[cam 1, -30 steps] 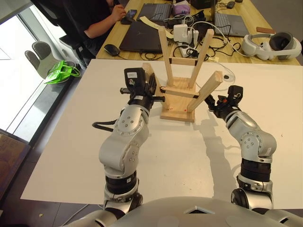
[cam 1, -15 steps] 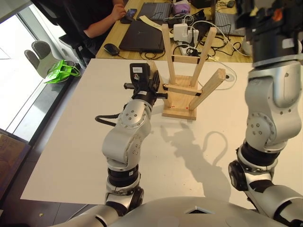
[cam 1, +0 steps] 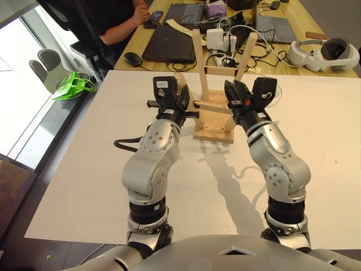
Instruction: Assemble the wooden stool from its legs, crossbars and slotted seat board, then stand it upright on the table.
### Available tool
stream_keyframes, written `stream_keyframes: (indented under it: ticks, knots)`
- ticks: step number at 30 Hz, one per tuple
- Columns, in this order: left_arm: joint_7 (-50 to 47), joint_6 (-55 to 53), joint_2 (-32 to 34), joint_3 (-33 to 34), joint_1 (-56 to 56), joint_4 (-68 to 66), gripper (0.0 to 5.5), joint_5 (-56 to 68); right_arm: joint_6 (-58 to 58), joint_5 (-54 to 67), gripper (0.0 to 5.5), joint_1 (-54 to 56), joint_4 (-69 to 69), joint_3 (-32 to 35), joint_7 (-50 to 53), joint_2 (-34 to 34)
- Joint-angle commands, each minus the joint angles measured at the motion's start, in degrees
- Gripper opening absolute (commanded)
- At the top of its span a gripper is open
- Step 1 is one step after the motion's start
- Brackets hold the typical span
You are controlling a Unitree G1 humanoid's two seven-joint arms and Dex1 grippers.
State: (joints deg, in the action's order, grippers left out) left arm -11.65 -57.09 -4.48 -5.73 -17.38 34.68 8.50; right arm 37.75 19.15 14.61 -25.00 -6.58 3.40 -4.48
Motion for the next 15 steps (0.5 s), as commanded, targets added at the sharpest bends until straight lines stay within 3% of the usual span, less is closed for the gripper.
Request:
stream_keyframes:
  ticks: [1, 9, 15]
  knots:
    - [-0.13, -3.01, -0.98, -0.29, 2.19, -2.92, 1.02, -0.79, -2.2, -1.45, 0.51, 2.76, 3.22, 0.11, 0.15, -1.43]
    - [-0.22, -2.2, -1.77, -0.3, 1.01, -3.36, 1.02, -0.56, -6.15, 0.2, 0.47, 6.87, 6.76, -2.11, -1.19, -5.51]
    - [-0.77, -2.07, -1.78, 0.5, 1.23, -3.19, 1.02, -0.78, -0.97, -2.55, 0.47, 3.88, 14.39, -1.62, 0.07, -1.96]
